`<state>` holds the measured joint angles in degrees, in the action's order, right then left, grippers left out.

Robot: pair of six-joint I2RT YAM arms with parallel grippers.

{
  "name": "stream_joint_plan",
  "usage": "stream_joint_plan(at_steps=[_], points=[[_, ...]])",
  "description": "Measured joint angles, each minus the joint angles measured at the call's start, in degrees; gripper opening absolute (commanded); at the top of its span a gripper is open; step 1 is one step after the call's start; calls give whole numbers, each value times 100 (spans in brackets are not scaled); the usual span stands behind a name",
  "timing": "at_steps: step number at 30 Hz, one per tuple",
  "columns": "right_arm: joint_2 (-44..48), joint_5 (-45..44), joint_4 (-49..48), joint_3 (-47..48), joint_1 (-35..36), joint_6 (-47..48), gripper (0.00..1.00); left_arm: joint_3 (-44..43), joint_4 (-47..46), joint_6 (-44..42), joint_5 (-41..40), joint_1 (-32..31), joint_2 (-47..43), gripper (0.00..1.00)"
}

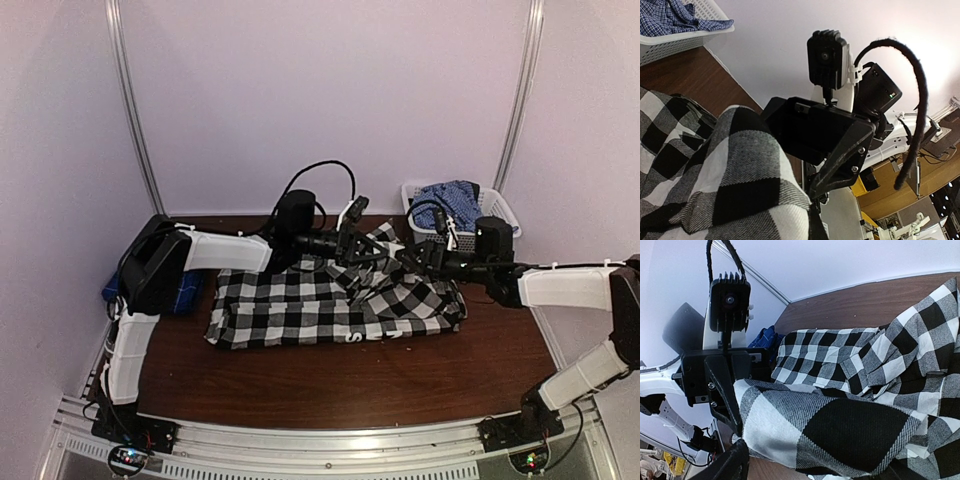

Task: Fold and stack the long sleeve shirts
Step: Pass from the left arm to the right, then pass from the right arm to the left

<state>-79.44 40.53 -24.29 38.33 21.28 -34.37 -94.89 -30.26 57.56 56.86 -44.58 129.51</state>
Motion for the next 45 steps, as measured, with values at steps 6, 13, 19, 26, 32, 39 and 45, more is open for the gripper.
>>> stream_joint_plan(at_steps=[6, 13, 19, 26, 32, 39, 45], points=[[-114, 229, -345, -37, -68, -203, 33, 0, -13, 0, 7, 0, 0, 0], [-208, 466, -702, -48, -184, -514, 0, 4, 9, -107, -9, 4, 0, 12], [-210, 415, -758, -48, -219, -785, 0, 267, -9, -474, -212, 24, -42, 45], [-197, 109, -857, -46, -245, -1491, 0, 1416, -608, -772, -671, 39, -380, 75], [-179, -103, -979, -44, -245, -2162, 0, 2153, -1303, -911, -1043, 37, -516, 78], [-151, -225, -1257, -44, -245, -2822, 0, 2247, -1377, -1429, -1493, -28, -516, 77], [-151, -247, -1482, -44, -245, -3200, 0, 1993, -1174, -2015, -1884, -223, -503, 74]])
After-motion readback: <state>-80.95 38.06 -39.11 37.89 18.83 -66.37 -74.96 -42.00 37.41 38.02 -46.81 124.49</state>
